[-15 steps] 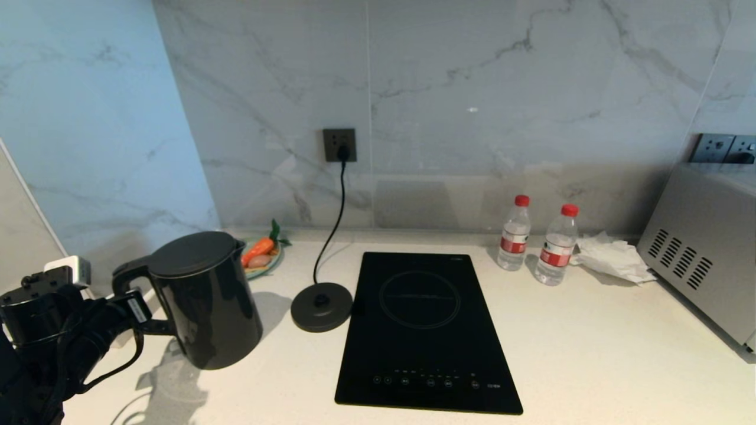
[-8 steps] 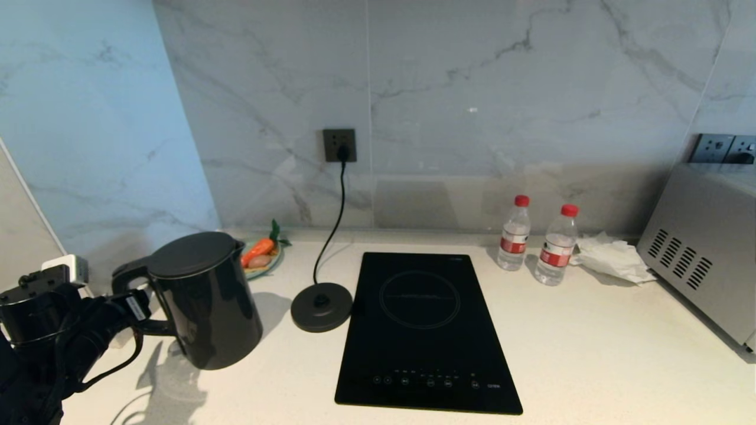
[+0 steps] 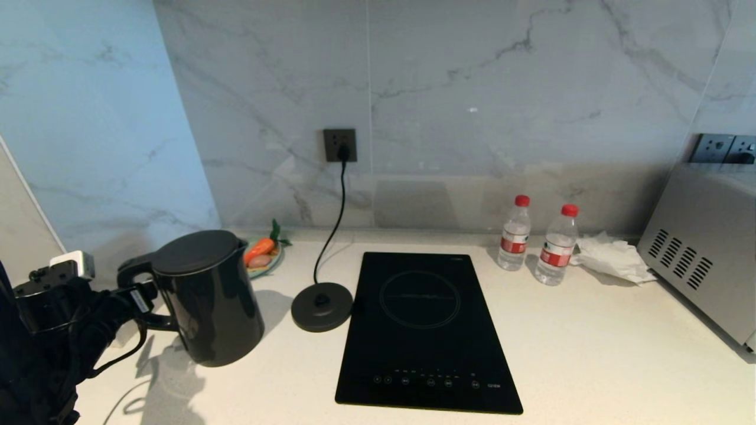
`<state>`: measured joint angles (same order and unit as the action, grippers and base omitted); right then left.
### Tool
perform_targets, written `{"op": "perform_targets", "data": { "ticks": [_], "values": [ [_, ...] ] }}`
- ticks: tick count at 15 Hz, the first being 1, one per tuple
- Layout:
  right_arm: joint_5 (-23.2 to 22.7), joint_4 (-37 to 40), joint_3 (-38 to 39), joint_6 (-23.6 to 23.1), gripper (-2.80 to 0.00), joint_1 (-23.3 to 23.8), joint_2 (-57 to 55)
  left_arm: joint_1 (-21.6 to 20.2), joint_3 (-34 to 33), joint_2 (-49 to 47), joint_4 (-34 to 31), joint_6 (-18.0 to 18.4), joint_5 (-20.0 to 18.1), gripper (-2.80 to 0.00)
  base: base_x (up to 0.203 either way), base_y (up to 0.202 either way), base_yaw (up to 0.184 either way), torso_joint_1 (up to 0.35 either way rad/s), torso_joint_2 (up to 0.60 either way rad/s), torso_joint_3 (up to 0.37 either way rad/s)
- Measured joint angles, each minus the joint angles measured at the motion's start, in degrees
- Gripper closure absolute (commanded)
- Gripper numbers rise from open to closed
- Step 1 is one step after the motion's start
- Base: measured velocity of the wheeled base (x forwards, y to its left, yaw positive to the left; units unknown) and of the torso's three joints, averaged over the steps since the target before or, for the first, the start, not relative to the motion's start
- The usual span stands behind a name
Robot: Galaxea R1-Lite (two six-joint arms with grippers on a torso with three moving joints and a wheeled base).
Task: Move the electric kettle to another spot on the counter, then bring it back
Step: Grab the kettle
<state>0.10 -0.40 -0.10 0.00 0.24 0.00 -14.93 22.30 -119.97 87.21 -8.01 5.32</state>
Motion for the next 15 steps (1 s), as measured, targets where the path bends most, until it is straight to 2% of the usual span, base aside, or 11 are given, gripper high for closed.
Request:
{"op": "perform_targets", "data": {
  "ticks": [10, 15],
  "values": [
    [-0.02, 0.00, 0.00, 0.00, 0.00, 0.00, 0.00, -0.76, 2.04, -1.49, -0.04, -0.39, -0.32, -2.80, 0.000, 0.000, 0.000, 0.000, 0.00, 0.000],
    [0.00, 0.02, 0.00, 0.00, 0.00, -0.02, 0.00, -3.59, 2.18, -1.49, -0.05, -0.37, -4.69, -2.80, 0.000, 0.000, 0.000, 0.000, 0.00, 0.000]
  ]
}}
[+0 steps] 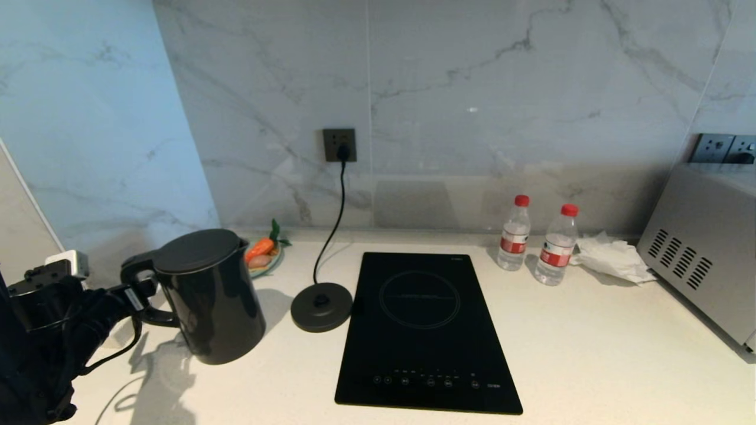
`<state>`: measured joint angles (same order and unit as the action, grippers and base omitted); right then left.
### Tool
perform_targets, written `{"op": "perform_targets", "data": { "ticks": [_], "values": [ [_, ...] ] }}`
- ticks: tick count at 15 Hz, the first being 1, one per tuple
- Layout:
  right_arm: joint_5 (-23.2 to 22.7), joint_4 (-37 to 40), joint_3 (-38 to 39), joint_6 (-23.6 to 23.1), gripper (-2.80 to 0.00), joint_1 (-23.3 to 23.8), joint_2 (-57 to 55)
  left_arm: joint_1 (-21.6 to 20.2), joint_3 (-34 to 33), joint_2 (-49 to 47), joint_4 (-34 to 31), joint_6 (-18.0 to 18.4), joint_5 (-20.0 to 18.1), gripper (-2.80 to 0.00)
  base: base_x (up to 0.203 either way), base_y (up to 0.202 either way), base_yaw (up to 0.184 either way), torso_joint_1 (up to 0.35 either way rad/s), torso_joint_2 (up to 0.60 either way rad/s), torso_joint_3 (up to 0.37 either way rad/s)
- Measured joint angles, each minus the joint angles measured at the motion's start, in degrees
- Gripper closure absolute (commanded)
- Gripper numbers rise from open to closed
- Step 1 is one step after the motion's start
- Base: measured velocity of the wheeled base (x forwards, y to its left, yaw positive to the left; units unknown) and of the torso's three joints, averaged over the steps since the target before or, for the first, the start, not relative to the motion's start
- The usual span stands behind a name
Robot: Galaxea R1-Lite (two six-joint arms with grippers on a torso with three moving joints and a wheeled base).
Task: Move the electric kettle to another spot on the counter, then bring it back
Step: Grab the kettle
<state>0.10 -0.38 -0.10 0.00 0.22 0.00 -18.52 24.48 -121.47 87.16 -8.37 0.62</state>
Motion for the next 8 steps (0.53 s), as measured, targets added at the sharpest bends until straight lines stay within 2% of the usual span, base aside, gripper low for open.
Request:
{"op": "perform_targets", "data": {
  "ticks": [8],
  "values": [
    [0.00, 0.02, 0.00, 0.00, 0.00, 0.00, 0.00, -0.58, 1.29, -0.39, -0.01, 0.00, -1.09, -2.80, 0.000, 0.000, 0.000, 0.000, 0.00, 0.000]
  ]
}}
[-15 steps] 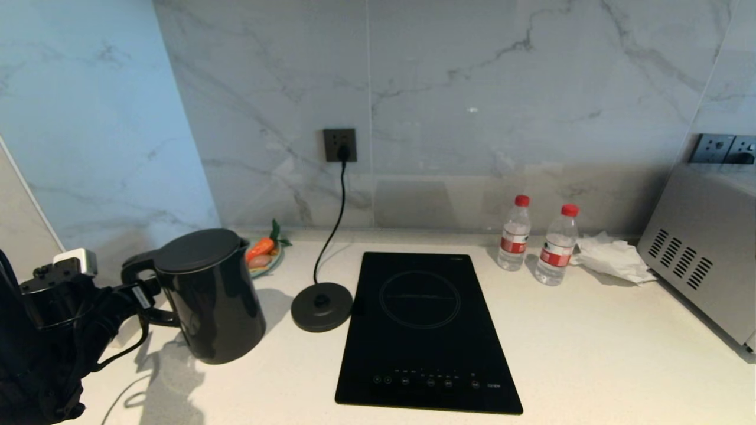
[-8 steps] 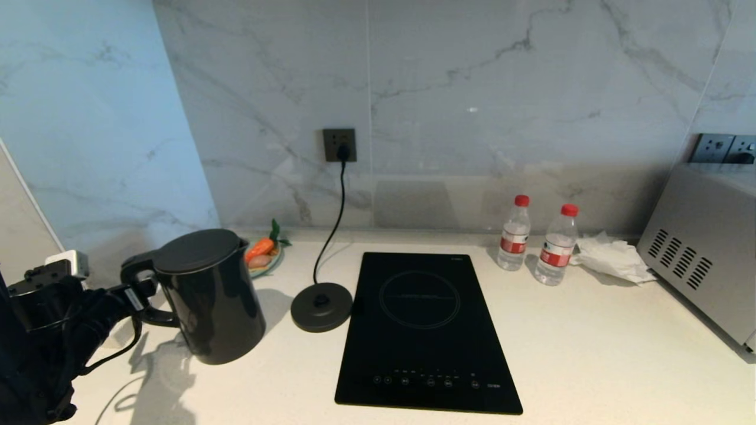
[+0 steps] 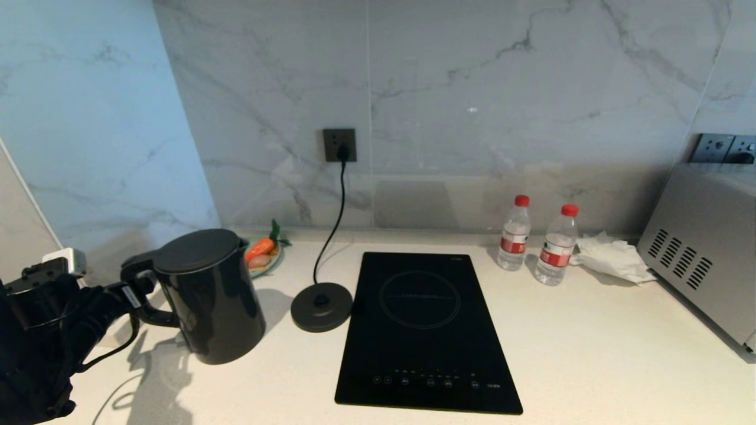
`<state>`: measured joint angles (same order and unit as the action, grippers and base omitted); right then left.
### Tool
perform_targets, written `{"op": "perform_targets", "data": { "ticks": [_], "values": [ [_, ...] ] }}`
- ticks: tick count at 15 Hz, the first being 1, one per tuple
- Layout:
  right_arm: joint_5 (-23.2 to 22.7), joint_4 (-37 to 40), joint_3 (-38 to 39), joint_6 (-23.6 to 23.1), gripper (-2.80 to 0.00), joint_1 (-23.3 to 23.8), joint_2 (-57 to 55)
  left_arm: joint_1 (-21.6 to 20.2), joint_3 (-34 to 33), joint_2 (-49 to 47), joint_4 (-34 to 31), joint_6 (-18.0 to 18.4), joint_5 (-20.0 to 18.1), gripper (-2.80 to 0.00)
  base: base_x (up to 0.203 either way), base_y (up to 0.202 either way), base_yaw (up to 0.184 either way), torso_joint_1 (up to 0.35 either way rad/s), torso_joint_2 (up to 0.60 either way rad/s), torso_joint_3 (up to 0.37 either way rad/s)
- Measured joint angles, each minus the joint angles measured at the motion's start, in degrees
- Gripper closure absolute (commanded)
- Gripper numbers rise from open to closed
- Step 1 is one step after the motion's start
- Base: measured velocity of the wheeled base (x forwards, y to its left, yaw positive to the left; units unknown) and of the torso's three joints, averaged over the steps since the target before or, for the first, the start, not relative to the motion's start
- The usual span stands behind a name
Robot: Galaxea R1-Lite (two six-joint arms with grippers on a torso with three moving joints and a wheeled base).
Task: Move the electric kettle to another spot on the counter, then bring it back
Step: Grab the kettle
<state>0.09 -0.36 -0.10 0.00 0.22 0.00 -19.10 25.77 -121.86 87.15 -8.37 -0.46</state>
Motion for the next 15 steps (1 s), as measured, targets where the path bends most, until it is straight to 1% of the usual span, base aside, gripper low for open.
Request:
{"op": "perform_targets", "data": {
  "ticks": [8, 9, 15],
  "values": [
    [0.00, -0.06, 0.00, 0.00, 0.00, 0.02, 0.00, 0.15, 1.25, -0.63, 0.00, 0.02, 0.11, -2.80, 0.000, 0.000, 0.000, 0.000, 0.00, 0.000],
    [-0.02, -0.04, 0.00, 0.00, 0.00, 0.02, 0.00, 0.15, 1.34, -0.74, 0.00, 0.06, 0.14, 0.00, 0.000, 0.000, 0.000, 0.000, 0.00, 0.000],
    [0.00, -0.02, 0.00, 0.00, 0.00, 0.02, 0.00, 0.17, 1.54, -0.94, -0.02, 0.08, 0.11, 0.00, 0.000, 0.000, 0.000, 0.000, 0.00, 0.000]
  ]
}}
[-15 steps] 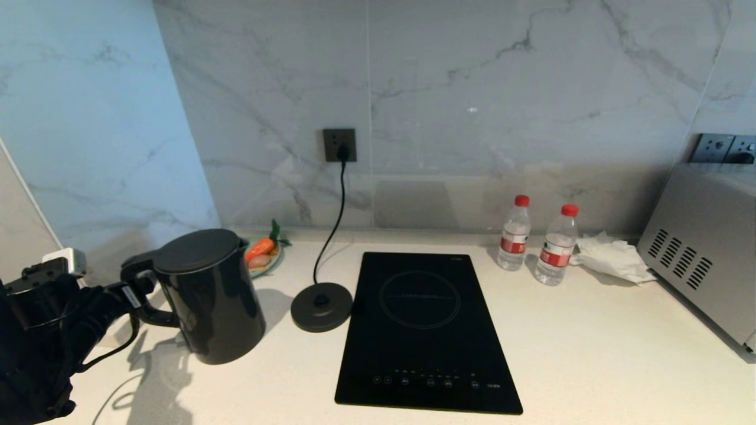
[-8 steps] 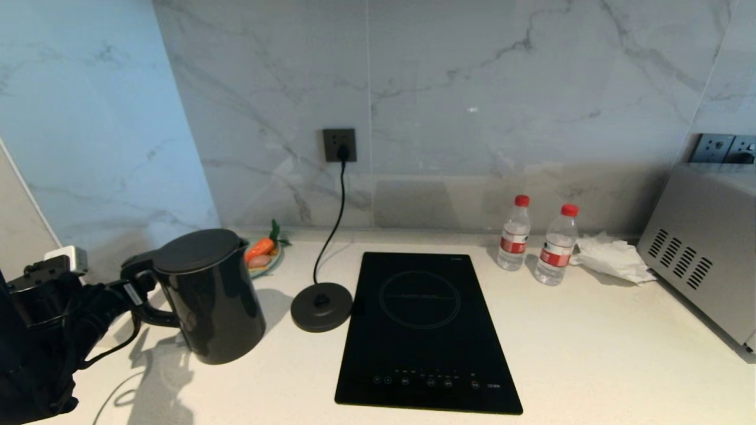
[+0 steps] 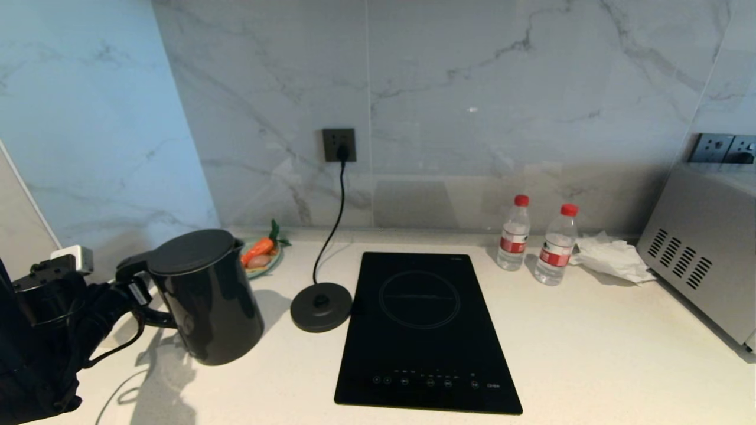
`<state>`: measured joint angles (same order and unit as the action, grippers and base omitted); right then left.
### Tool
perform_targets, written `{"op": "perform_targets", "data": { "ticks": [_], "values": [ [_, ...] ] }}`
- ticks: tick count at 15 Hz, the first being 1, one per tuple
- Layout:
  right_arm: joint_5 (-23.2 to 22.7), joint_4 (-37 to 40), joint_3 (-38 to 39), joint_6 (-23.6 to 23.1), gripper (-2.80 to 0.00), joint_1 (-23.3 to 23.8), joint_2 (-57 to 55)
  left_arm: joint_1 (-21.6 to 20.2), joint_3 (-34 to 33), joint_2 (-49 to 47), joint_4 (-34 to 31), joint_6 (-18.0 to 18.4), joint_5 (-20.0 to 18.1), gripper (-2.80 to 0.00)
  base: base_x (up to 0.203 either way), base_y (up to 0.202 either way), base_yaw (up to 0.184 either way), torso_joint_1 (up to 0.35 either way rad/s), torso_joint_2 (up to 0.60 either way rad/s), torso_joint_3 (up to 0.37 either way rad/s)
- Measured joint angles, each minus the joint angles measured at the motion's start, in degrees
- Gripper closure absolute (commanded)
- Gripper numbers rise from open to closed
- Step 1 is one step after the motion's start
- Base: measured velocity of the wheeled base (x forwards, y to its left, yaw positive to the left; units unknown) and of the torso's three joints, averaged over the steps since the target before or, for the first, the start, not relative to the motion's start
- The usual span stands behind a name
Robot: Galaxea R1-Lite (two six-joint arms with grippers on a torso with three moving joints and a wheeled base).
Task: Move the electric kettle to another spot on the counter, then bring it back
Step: Grab the kettle
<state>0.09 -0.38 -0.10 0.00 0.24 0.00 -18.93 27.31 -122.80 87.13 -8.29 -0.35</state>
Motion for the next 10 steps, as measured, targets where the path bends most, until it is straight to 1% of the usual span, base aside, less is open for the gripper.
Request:
{"op": "perform_targets", "data": {
  "ticks": [10],
  "values": [
    [0.00, 0.00, 0.00, 0.00, 0.00, 0.00, 0.00, 0.23, -0.20, 1.66, -0.35, 0.18, 0.27, 0.00, 0.000, 0.000, 0.000, 0.000, 0.00, 0.000]
  ]
}}
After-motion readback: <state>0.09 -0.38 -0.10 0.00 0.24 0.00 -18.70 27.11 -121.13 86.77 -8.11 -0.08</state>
